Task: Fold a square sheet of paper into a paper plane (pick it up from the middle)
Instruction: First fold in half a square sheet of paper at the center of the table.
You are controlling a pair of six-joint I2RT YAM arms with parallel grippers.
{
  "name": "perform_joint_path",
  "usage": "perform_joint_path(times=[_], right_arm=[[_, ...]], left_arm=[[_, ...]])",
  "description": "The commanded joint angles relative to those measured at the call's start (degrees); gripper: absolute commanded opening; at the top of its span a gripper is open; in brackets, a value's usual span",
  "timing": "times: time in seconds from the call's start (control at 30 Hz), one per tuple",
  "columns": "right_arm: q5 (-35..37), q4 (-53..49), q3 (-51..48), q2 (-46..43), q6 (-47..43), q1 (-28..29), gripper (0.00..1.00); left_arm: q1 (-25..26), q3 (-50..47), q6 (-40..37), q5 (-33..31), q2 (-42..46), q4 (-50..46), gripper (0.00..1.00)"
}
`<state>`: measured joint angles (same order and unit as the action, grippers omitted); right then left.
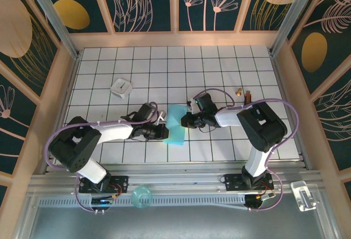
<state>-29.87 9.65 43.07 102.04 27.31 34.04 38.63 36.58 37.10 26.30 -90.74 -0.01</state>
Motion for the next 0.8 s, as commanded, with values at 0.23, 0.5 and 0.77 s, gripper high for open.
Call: perform_joint_path(times=[0.23,0.5,0.77], right_arm=[[13.52,-12.27,-4.81,4.50,-2.09,-1.87,0.00],[13.39,-12.30,-4.66,4.50,-2.00,-1.88,0.00],[13.61,-12.46,-4.92,4.23,-1.87,-1.87,0.00]], left_arm=[[-1.12,-1.66,-3.30,-3.83,5.93,-8.94,0.12],[1.62,-1.85,-0.37,1.95,3.94,-3.06,0.14],[0.49,-2.70,-3.07,-6.57,1.94,-10.05,0.12]])
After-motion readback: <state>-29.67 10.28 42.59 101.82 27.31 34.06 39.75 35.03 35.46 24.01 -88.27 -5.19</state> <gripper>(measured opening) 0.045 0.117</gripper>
